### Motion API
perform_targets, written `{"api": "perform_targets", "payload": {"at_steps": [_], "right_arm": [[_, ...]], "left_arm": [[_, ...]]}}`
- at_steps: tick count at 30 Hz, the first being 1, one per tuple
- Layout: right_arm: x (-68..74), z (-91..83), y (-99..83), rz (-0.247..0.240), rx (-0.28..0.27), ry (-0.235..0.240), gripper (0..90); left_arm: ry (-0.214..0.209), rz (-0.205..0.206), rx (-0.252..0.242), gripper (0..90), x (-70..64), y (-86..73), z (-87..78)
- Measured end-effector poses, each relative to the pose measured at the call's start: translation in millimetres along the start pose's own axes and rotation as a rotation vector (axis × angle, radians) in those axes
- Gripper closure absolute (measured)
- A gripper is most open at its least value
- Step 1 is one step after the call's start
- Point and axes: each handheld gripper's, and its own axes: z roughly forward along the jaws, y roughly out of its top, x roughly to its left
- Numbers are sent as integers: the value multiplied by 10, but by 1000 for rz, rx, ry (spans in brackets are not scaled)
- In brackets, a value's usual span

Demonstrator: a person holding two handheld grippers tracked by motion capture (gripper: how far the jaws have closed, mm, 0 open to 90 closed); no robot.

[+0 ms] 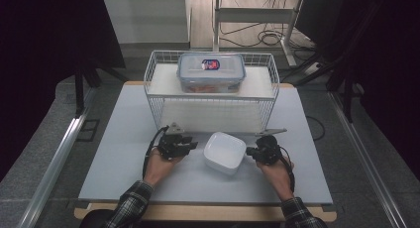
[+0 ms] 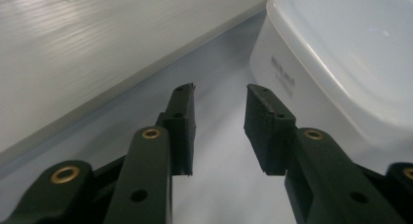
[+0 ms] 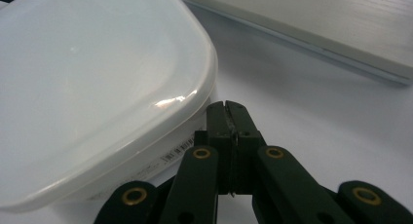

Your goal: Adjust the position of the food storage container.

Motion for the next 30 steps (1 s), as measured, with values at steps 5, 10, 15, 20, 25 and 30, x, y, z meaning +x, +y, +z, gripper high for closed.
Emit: {"api": "perform_targets", "payload": {"at_steps": [5, 10, 15, 20, 25, 30], "right_arm": [[23, 112, 77, -17, -4, 31, 894], [56, 174, 116, -25, -8, 52, 893], [184, 191, 101, -55, -1, 84, 893], [284, 188, 77, -78, 5, 91, 893], [387, 176, 47, -105, 13, 97, 892], [393, 90, 16, -127, -4, 94, 852]], "left_arm": [[-29, 29, 57, 663, -77, 4, 118], [-8, 25, 78, 677, -149, -34, -35], [-18, 4, 108, 672, -243, -169, -220], [-26, -3, 125, 658, -337, -270, -351], [-32, -8, 132, 620, -366, -336, -428], [15, 14, 106, 436, -331, -367, -501]]}}
